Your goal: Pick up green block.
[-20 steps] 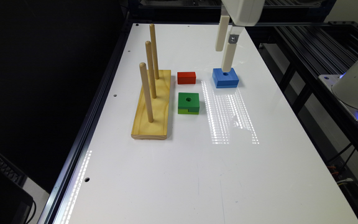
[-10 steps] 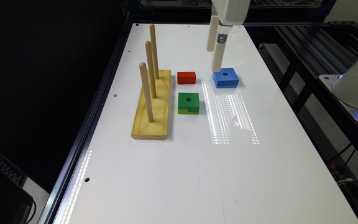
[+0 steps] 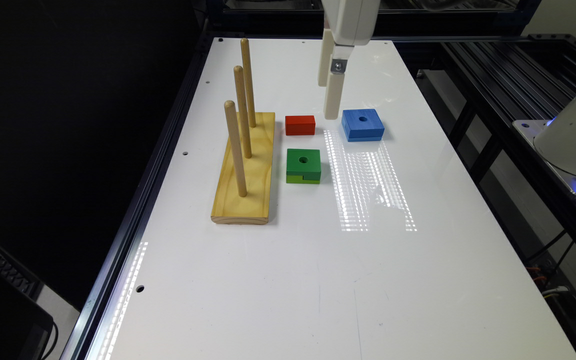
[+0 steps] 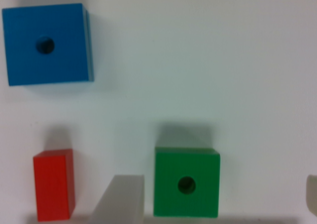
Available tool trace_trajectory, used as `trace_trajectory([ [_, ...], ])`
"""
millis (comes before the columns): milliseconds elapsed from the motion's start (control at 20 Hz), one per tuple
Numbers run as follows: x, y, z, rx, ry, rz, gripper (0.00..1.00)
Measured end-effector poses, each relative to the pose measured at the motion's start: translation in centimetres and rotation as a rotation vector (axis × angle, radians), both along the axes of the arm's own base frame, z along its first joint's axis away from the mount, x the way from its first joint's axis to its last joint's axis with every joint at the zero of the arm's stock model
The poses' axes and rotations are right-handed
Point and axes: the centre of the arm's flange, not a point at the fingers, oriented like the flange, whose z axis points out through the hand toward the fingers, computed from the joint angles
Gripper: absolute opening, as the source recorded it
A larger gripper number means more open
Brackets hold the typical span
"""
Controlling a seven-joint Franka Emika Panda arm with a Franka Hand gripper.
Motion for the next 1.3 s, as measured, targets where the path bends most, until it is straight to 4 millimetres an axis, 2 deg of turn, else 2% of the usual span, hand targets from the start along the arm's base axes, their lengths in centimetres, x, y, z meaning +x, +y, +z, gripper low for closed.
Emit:
trace_trajectory([
  [800,0.5,0.0,-0.1,0.001,0.000,0.000,1.00],
  [1300,0.7,-1.9,-0.1,-0.014,-0.002,-0.016,1.00],
])
